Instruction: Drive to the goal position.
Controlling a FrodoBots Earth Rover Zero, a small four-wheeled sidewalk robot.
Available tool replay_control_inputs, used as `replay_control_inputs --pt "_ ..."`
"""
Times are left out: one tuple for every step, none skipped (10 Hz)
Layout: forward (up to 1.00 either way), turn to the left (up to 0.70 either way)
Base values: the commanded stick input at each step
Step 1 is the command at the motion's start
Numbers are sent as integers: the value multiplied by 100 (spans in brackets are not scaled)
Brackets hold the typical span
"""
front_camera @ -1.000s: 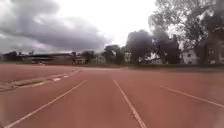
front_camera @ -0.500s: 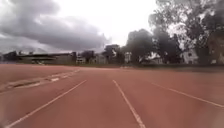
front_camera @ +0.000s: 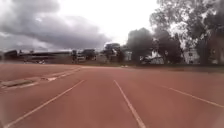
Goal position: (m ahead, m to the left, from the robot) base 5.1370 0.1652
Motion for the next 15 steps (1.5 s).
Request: replay_control_inputs --pt "45 0" --pt "45 0" --pt "45 0" --pt "45 0" --pt "45 0" --pt "45 0" --pt "45 0" --pt "45 0" --pt "45 0" --pt "45 0" --pt "45 0" --pt "45 0" --pt "45 0" --pt "45 0" --pt "45 0"
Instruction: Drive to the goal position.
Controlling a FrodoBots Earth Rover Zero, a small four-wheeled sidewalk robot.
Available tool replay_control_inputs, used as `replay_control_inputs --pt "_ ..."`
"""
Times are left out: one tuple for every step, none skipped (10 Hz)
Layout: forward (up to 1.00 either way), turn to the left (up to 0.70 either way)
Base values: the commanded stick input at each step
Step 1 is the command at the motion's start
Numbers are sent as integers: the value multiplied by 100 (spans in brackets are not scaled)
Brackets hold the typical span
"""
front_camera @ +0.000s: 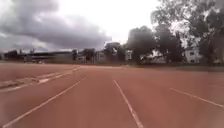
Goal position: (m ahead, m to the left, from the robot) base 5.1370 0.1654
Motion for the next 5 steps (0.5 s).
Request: replay_control_inputs --pt "45 0" --pt "45 0" --pt "45 0" --pt "45 0" --pt "45 0"
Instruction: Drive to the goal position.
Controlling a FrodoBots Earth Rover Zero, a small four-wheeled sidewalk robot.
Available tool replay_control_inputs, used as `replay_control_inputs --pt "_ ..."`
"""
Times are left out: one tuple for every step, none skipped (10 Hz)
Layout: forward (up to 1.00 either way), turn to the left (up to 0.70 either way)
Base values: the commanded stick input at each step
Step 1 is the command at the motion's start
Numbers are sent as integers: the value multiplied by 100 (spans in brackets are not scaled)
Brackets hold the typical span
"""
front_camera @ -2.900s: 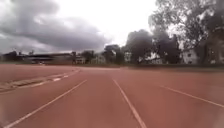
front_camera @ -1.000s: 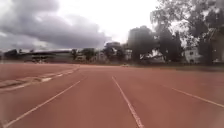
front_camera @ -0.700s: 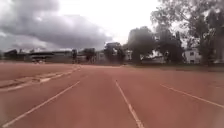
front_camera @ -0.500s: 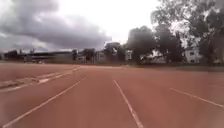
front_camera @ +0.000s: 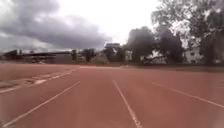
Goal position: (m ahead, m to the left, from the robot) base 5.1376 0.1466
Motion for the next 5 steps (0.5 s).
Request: replay_control_inputs --pt "45 0" --pt "45 0" --pt "45 0" --pt "45 0" --pt "45 0"
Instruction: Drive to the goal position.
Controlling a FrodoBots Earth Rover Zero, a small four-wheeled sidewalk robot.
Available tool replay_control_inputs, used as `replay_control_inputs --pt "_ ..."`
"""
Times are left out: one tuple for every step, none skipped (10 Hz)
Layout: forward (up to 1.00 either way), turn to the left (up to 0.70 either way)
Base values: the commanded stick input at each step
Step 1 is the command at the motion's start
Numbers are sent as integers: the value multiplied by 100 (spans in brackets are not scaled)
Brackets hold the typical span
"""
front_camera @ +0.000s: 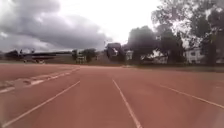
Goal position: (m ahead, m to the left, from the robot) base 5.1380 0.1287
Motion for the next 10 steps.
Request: replay_control_inputs --pt "45 0" --pt "45 0" --pt "45 0" --pt "45 0" --pt "45 0" --pt "45 0" --pt "45 0" --pt "45 0" --pt "45 0" --pt "45 0"
